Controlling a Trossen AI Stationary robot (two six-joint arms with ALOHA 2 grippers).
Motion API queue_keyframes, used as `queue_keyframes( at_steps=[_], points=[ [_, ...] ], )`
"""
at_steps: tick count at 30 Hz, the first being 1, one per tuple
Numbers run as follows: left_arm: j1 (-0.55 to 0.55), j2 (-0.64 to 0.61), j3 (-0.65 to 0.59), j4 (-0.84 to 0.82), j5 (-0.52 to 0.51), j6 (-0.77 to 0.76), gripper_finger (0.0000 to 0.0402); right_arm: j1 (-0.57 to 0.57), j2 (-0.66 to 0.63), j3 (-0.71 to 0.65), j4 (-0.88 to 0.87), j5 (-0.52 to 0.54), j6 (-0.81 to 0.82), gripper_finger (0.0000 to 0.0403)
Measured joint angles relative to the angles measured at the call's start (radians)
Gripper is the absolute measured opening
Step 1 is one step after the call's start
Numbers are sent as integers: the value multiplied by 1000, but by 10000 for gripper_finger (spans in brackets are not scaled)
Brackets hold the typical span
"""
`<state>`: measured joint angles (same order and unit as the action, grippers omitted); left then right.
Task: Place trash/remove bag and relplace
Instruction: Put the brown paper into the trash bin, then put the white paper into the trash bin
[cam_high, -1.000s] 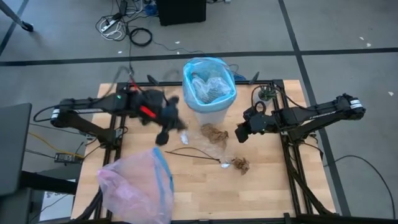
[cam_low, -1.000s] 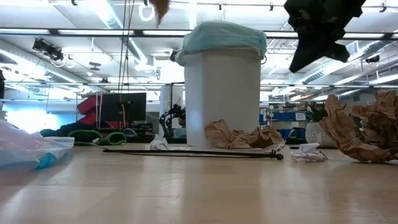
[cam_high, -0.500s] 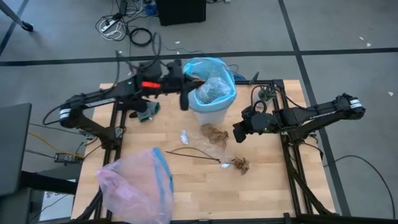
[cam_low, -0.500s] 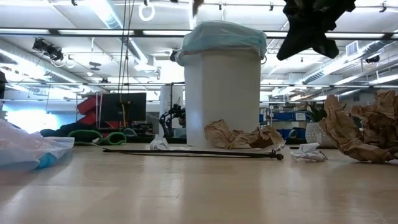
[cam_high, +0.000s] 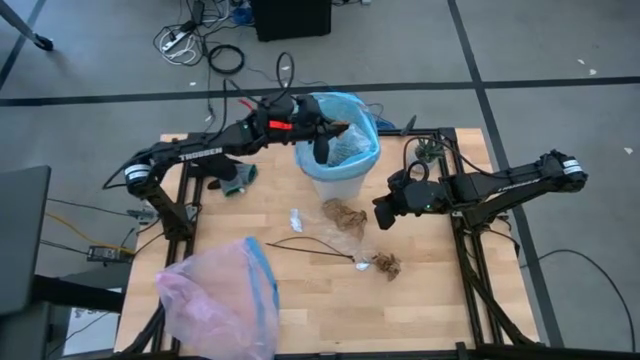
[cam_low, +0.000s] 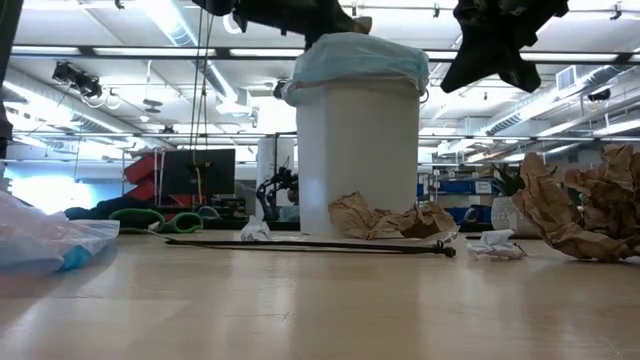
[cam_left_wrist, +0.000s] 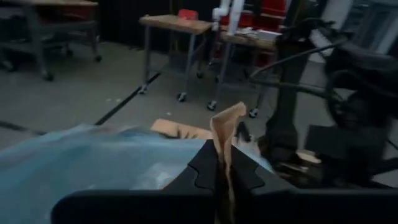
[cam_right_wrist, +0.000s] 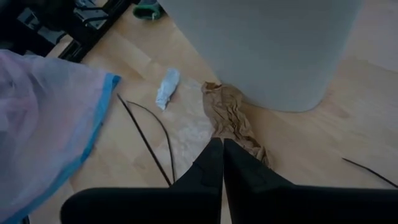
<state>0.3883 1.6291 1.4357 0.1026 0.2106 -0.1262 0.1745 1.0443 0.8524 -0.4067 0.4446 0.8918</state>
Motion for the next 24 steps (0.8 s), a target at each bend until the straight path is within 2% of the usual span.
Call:
queue_keyframes(
  at_steps=[3,8,13,16,18,21,24],
  points=[
    [-2,-3,0,9,16,57,70,-3,0,0,-6,0,-6,8],
    [8,-3,0,12,-12,85,187,-18,0,0,-6,-1,-10,17],
    [11,-11,7,121,-37,73,281,-19,0,0,-6,-1,-6,22],
    [20,-15,65,138,-154,71,304,-21,0,0,-6,-1,-5,22],
    [32,-16,107,94,-225,93,306,-21,0,0,-6,-1,-2,22],
    [47,-16,150,-35,-241,83,299,-21,0,0,-5,-1,-2,22],
    [50,-27,192,-235,-202,69,284,-21,0,0,-6,-1,1,22]
  ],
)
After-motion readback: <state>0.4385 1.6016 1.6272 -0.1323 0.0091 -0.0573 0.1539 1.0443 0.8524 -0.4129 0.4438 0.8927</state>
